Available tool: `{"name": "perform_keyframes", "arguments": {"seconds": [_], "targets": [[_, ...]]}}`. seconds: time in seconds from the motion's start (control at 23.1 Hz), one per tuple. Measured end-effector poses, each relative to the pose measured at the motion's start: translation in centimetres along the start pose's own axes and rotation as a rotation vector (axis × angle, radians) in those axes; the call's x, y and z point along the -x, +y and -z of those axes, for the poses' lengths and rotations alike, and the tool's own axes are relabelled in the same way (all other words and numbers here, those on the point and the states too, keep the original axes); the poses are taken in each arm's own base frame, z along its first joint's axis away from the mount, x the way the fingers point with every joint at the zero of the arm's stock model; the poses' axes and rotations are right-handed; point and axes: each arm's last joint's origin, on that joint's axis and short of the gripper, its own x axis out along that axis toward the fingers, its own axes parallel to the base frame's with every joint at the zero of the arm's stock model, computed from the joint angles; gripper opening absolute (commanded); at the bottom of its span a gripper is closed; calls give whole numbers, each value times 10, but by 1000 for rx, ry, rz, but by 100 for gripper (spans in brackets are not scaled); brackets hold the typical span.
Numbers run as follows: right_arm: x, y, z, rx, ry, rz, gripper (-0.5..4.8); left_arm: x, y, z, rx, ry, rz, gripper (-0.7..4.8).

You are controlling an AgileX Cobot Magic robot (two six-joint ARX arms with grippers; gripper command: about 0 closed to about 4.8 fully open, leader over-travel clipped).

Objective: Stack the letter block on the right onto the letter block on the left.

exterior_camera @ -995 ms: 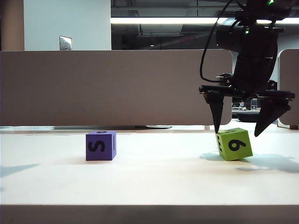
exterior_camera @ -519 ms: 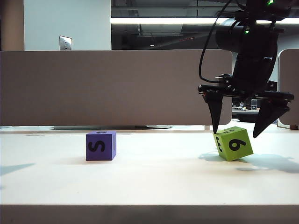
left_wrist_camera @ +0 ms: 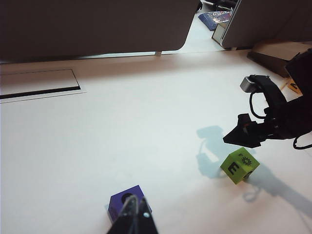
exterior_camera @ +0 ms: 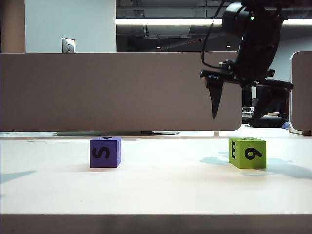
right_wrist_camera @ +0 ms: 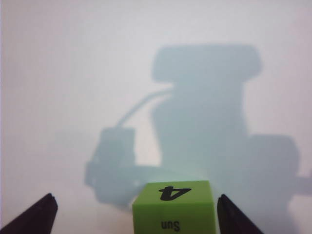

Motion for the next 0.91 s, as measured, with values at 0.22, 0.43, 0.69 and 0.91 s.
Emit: {"name": "perform_keyframes", "arguments": {"seconds": [0.22,0.43,0.69,0.91], "targets": [[-9,-4,9,23,87,61,479,0,0,2,5,15,-1,-5],[-13,-5,13,33,125,78,479,0,0,1,5,14,-1,-5],[-38,-8,23,46,231,116,479,1,0,1,5,13,-1,-5],[-40,-8,23,49,245,119,260,1,0,1,4,12,-1,-5]]}}
